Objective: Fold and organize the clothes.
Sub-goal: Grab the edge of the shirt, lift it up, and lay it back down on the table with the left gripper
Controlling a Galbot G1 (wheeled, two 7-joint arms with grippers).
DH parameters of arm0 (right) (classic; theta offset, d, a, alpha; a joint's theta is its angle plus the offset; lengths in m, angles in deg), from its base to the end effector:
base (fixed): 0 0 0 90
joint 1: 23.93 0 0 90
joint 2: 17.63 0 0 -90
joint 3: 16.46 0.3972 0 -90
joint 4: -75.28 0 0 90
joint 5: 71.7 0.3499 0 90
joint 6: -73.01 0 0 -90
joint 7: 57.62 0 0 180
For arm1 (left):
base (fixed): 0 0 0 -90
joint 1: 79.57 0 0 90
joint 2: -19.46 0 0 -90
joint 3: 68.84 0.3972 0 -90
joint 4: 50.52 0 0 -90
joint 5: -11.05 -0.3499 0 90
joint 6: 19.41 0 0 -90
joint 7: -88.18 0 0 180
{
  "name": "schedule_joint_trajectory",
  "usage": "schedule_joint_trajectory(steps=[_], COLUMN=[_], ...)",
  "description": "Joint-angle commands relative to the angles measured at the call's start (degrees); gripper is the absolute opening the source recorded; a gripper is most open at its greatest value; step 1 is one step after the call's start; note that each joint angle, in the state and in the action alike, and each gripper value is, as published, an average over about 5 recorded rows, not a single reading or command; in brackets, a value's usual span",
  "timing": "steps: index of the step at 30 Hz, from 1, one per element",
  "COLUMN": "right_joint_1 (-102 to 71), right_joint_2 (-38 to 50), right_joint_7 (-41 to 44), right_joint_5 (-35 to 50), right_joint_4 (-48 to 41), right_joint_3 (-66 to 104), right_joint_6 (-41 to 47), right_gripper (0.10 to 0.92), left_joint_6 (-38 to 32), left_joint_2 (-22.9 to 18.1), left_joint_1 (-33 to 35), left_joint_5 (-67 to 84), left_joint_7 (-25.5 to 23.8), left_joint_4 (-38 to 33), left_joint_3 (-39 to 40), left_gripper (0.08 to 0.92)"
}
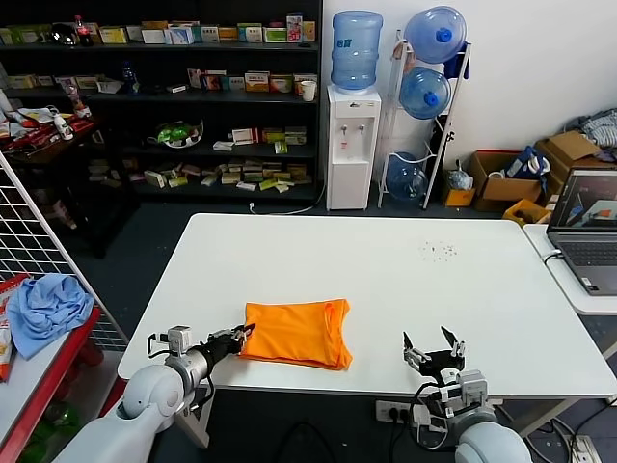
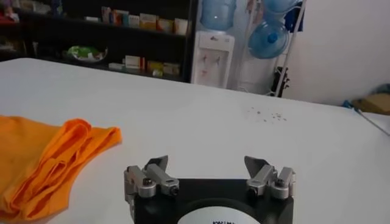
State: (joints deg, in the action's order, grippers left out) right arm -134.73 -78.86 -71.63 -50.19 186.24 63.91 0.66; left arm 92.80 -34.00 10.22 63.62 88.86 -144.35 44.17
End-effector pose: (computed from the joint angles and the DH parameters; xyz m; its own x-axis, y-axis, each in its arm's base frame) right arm 0.2071 -0.0830 -0.3619 -0.9226 -0.0405 0.3837 -0.0922 0.9888 -0.1174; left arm 0.3227 0.1129 -0.3804 -0.7523 0.4065 0.5185 0.2787 0.9094 -0.3087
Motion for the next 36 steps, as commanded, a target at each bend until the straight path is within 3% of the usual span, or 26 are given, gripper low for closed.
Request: schedule_joint_trajectory(steps=[1, 7, 20, 30, 36], right_joint_1=[1.01, 2.95, 5.91, 7.44, 7.43], right_joint_2=[0.00, -0.02, 0.60, 0.20, -0.66], right_joint_7=[-0.19, -0.33, -0.47, -0.42, -0.41], right_joint_5=[-0.03, -0.05, 0.22, 0.60, 0.42], right_joint_4=[-0.04, -0.61, -1.58, -3.00, -3.59], right_joint_3=[-1.20, -3.59, -7.69, -8.93, -9.13], right_joint_6=[0.04, 0.21, 0.24, -0.01, -0.18], right_gripper=[0.823, 0.823, 0.823, 0.823, 0.823], left_joint_6=[1.38, 3.26, 0.87, -1.43, -0.52], left_joint_2=[7.84, 16.40, 30.36, 35.37, 33.59], left_joint_1=[1.80, 3.36, -1.64, -4.33, -4.34], left_joint_5=[-1.14, -6.37, -22.42, -25.33, -22.62], left_joint_7=[2.03, 3.43, 2.80, 2.58, 4.05], left_joint_4=[-3.46, -2.48, 10.16, 13.14, 8.56], left_joint_3=[-3.19, -7.48, -8.72, -8.37, -7.21], left_gripper=[0.154, 0.126, 0.126, 0.126, 0.126])
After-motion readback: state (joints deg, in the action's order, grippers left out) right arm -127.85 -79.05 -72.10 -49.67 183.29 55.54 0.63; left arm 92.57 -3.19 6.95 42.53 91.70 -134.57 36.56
